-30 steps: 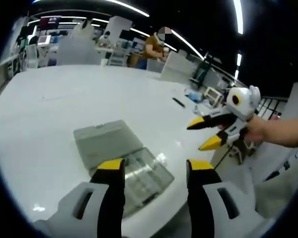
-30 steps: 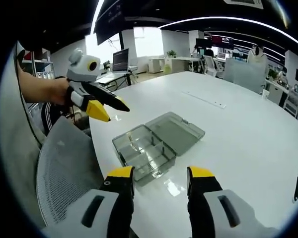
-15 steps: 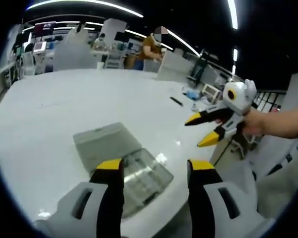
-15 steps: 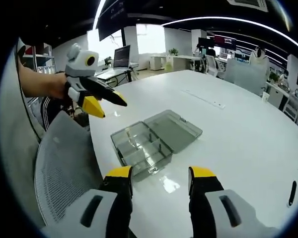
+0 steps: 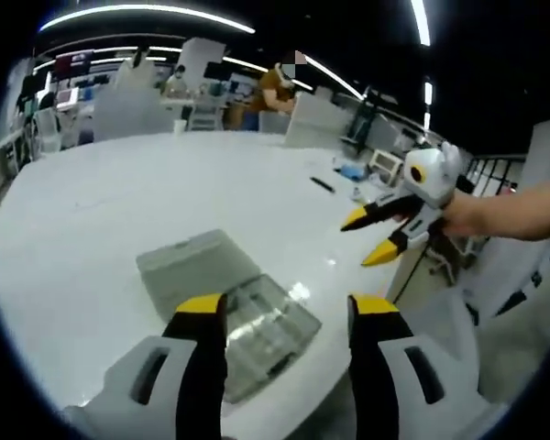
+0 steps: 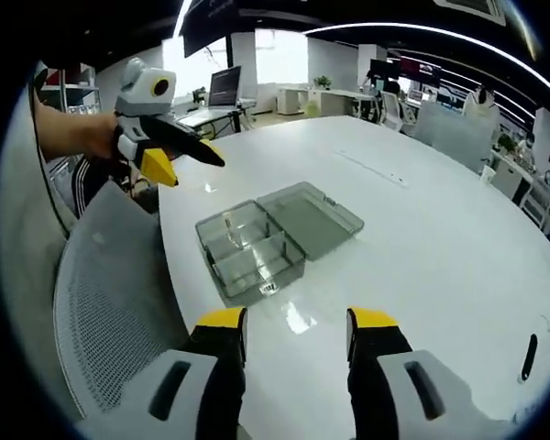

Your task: Insert the divider into the dual guide fixture by aligning both edges with the guide slots and pushing it downward to the bottom, including one-sided entry, uneven engagement, binding, and posture correction.

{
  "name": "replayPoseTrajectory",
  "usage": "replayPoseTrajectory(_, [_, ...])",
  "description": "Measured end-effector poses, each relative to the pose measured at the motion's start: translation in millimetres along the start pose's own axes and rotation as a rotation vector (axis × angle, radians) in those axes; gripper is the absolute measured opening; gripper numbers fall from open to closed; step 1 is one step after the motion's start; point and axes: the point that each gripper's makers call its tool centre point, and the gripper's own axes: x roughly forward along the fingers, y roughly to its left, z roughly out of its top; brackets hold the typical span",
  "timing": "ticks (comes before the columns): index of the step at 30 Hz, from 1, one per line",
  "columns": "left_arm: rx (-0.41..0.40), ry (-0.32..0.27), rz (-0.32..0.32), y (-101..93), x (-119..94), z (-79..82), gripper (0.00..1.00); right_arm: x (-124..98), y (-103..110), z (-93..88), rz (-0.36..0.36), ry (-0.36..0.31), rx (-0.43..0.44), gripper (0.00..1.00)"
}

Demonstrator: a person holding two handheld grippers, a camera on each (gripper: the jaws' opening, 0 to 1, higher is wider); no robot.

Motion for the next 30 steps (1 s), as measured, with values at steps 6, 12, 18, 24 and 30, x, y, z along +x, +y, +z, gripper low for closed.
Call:
replayPoseTrajectory(6, [0.016,-0.003,-0.011,-2.7,1.0,0.2,0.53,-3.9,-7.0,-12.2,-0.012,0.029,-0.006,0.40])
replayPoseTrajectory(12, [0.028,-0.008,-0.020,-5.5,2.0,0.9,0.55,-8.1,-15.7,-24.0,-0.022,0.064,-0.019,0.39])
replayPoseTrajectory(18, [0.032,-0.008,-0.019,-5.4,2.5,2.0,0.56,-10.5,-27.6,-36.4,-0.032,0.097,-0.026,0.39])
replayPoseTrajectory(24, [0.039,-0.006,-0.025,-7.2,3.7,3.5,0.57,-10.7,-39.0,-48.8,-0.030,0.136,-0.043,0.39])
replayPoseTrajectory(30, [0.051,0.001,-0.027,-8.4,3.7,2.8,0.58,-7.5,-43.9,-61.0,-0.015,0.182,-0.086,0.39])
